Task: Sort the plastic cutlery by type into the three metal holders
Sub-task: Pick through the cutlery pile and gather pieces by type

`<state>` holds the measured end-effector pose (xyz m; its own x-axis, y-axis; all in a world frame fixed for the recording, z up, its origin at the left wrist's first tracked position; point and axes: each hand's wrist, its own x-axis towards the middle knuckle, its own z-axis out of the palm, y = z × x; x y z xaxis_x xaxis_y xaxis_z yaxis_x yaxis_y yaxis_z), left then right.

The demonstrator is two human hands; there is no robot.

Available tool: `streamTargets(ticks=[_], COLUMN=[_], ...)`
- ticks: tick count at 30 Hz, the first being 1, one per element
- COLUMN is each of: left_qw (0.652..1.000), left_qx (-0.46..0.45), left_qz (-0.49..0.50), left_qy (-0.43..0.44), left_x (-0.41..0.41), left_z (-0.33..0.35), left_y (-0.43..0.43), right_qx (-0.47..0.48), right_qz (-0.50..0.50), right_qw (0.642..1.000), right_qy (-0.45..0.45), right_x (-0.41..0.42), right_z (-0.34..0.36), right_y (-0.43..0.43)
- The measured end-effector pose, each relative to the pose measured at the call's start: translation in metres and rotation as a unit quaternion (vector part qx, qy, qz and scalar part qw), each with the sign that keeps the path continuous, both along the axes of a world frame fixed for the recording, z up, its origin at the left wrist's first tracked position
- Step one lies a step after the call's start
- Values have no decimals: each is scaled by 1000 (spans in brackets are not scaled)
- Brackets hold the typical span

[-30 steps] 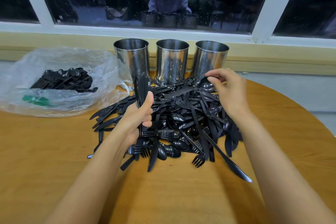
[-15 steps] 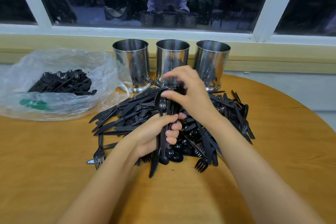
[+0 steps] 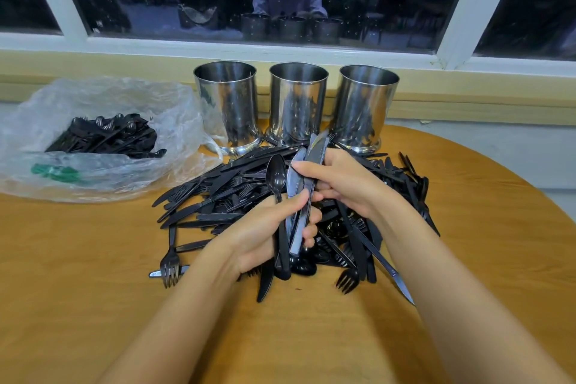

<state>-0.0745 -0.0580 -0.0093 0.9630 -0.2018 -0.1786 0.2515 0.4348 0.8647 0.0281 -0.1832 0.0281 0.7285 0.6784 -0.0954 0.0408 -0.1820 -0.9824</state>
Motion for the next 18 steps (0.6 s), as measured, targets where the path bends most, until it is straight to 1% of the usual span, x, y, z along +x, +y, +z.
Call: streamTargets(ticks=[3, 4, 6, 8, 9, 11, 14, 15, 18], left_qw=[989, 986, 986, 987, 987, 988, 985, 981, 972], left_qx=[125, 141, 128, 119, 119, 108, 68, 62, 29], left_qz=[77, 89, 92, 88, 85, 87, 146, 173, 227], left_qy=[-20, -29, -47, -58, -61, -66, -60, -58, -57], left_x=[1, 2, 2, 2, 3, 6, 14, 17, 24], left_z=[-1, -2, -2, -2, -1, -1, -2, -2, -7], left_y=[1, 1, 2, 2, 3, 7, 22, 28, 43], right_qx=[-21, -24, -21, -11, -2, 31, 79, 71, -5], right_qz=[-32, -41, -45, -48, -51, -60, -104, -128, -166], right_qw=[997, 994, 988, 985, 985, 990, 989, 986, 976], right_qy=[-74, -100, -143, -166, -163, -128, -70, -74, -141], right_x=[3, 4, 5, 6, 6, 6, 6, 7, 6], right_z=[2, 2, 1, -2, -3, -6, -10, -13, -32], right_y=[4, 5, 9, 15, 17, 19, 15, 12, 0])
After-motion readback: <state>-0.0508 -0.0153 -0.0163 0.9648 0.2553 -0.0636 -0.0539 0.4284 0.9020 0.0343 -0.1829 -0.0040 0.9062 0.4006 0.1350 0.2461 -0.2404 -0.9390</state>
